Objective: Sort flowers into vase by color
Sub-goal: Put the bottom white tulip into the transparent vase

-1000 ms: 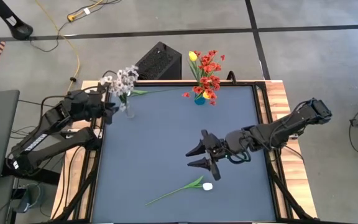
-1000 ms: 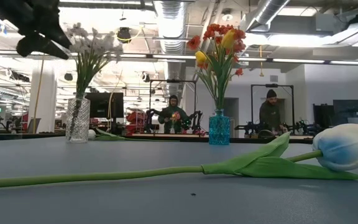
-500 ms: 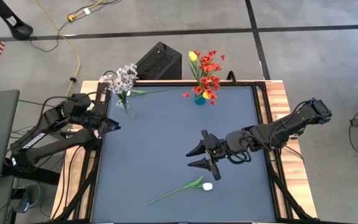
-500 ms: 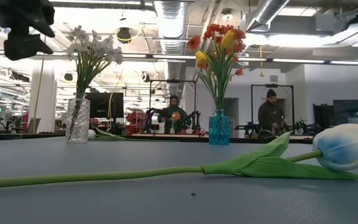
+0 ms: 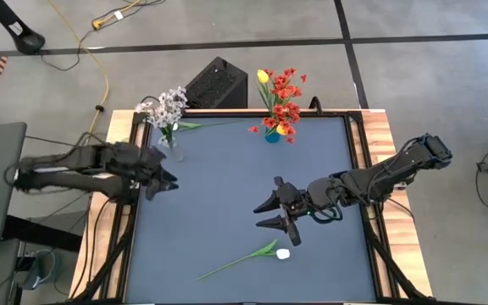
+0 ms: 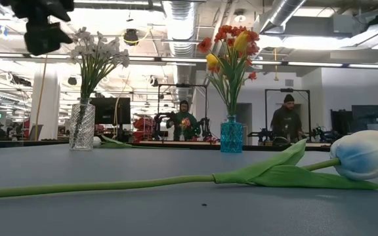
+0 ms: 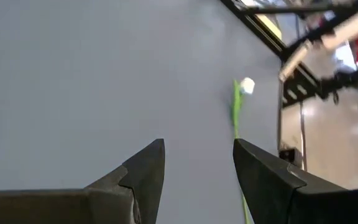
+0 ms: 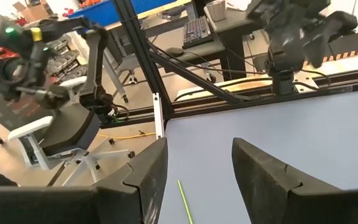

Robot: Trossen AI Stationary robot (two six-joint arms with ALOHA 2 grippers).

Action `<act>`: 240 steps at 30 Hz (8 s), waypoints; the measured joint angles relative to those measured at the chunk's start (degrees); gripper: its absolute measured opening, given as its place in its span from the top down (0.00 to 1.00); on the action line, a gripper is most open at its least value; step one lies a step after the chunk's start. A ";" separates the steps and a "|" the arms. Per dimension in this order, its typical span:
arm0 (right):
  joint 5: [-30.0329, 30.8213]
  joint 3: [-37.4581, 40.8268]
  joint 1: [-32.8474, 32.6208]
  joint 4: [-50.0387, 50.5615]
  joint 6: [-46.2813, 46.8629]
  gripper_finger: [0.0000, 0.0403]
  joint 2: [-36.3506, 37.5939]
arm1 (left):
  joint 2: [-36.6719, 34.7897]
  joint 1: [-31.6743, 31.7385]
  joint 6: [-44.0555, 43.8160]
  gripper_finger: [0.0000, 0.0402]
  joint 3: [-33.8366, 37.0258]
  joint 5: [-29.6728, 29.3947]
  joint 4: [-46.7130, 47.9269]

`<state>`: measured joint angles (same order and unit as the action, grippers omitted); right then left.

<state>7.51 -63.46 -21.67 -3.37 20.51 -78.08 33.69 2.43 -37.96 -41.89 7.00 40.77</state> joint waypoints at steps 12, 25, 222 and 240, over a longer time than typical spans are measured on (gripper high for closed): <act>0.00 0.00 -0.95 2.94 0.04 0.49 0.00 | 29.46 -26.23 0.51 0.56 0.00 -15.82 -25.48; 0.00 0.00 -6.19 11.73 1.95 0.49 0.00 | 65.04 -39.52 -3.51 0.56 -15.70 -26.99 -35.32; -4.83 -2.47 5.90 -22.31 16.99 0.42 -16.70 | -8.86 -19.58 27.14 1.00 0.79 -60.04 -33.88; -4.79 -2.47 5.95 -22.23 16.82 0.42 -16.70 | -9.41 -19.58 -6.72 1.00 1.01 -92.83 1.33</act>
<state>2.72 -65.93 -15.73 -25.59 37.33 -94.78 24.29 -17.15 -44.67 -40.88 -85.83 42.10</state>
